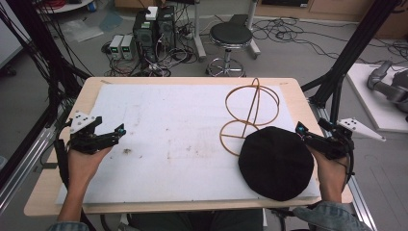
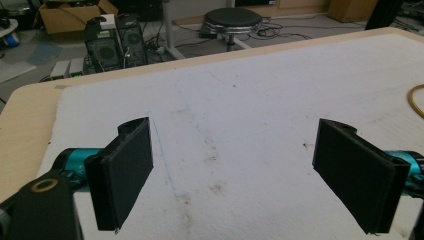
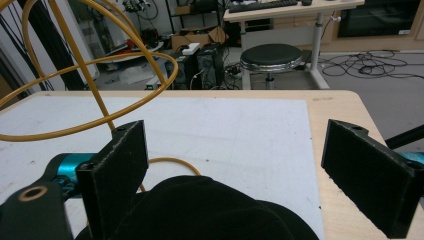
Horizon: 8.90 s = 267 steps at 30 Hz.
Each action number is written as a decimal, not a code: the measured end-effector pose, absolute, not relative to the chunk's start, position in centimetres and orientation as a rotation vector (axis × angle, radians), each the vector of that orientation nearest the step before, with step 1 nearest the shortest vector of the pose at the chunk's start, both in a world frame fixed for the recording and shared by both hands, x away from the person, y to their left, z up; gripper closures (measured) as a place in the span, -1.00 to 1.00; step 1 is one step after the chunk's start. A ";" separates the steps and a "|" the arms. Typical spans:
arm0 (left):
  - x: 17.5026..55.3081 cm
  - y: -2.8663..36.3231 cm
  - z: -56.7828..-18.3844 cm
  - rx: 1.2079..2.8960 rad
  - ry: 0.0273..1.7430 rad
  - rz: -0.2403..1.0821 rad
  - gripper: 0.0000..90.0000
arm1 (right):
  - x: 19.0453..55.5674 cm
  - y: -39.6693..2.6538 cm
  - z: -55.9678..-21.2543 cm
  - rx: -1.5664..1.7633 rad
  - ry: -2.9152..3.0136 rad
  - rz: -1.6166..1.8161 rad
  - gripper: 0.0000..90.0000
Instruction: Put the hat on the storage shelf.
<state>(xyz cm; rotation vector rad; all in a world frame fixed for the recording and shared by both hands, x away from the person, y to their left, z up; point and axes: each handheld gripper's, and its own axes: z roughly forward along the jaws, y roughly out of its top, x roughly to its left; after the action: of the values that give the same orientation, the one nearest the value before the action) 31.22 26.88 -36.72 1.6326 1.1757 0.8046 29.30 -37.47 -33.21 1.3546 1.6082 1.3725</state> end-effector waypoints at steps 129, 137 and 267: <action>31.3 26.8 -36.8 1.653 1.161 0.823 -0.60 | 23.0 -30.8 -38.7 1.205 1.718 1.181 0.51; 31.2 27.0 -36.7 1.645 1.166 0.830 -0.60 | 22.5 -31.1 -37.7 1.190 1.682 1.197 0.51; 31.1 28.4 -36.5 1.613 1.194 0.844 -0.60 | 32.3 -25.1 -24.6 1.055 1.520 1.438 0.49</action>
<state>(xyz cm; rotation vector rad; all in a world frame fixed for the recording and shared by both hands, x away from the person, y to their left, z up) 31.11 28.36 -36.51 1.6133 1.1938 0.8436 32.32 -25.06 -24.59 1.0552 1.5202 1.4377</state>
